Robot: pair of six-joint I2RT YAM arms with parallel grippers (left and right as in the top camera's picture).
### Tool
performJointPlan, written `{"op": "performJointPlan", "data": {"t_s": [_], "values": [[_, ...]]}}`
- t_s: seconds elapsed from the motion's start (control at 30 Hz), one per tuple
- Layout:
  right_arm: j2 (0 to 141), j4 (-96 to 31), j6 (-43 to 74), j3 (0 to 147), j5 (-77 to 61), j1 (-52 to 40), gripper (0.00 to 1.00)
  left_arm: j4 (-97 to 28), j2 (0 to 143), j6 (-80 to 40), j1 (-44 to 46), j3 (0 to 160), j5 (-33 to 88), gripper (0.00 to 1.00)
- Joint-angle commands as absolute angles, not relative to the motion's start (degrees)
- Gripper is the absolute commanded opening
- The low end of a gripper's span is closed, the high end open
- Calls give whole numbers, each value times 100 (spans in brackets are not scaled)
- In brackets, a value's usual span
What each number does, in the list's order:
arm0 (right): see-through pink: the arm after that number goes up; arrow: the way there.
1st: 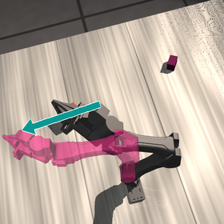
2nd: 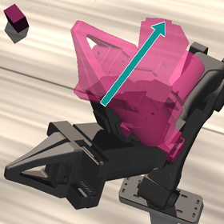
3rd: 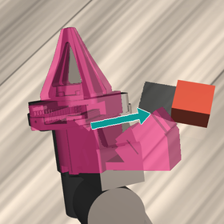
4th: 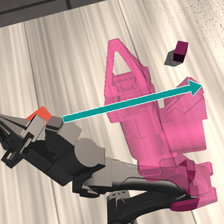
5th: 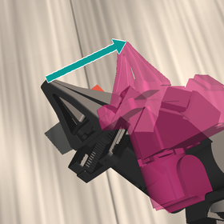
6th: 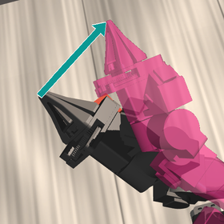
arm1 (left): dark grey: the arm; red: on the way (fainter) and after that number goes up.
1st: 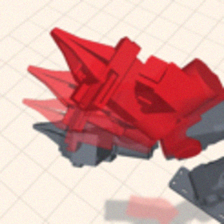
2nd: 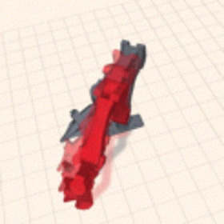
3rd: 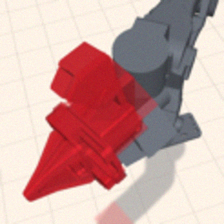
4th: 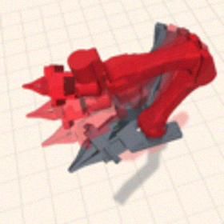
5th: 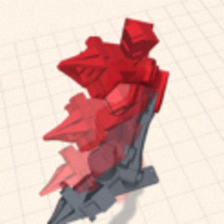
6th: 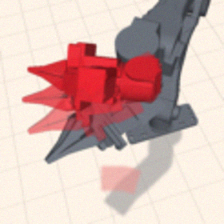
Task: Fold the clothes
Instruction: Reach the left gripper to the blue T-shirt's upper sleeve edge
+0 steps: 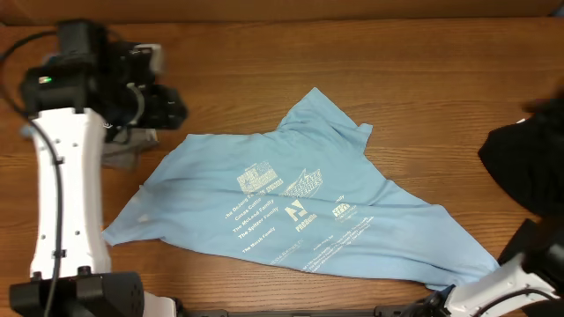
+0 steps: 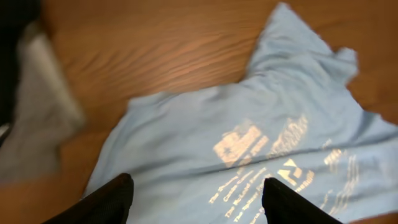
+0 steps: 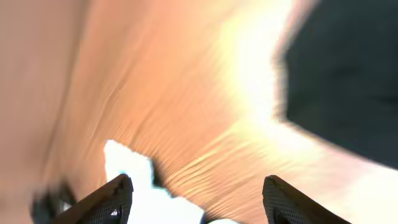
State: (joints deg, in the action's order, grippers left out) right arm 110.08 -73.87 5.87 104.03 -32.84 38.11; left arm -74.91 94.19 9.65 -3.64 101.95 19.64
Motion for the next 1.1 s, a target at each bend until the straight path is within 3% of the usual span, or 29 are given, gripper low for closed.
{"op": "performJointPlan", "data": {"t_s": [0.0,0.27,0.67,1.07], "values": [[10822,-7491,405,10503,-3586,3096,70,-7262,9585,1437,263,10302,1890,72],[10809,-7487,788,10481,-3164,1848,63,-6213,10648,1409,1223,10302,1710,68],[9837,-7797,731,10481,-3133,1623,63,-3745,12626,1133,2084,10302,2071,75],[9441,-8283,729,10481,-2506,1623,63,-2707,13614,851,2375,10302,1887,66]]}}
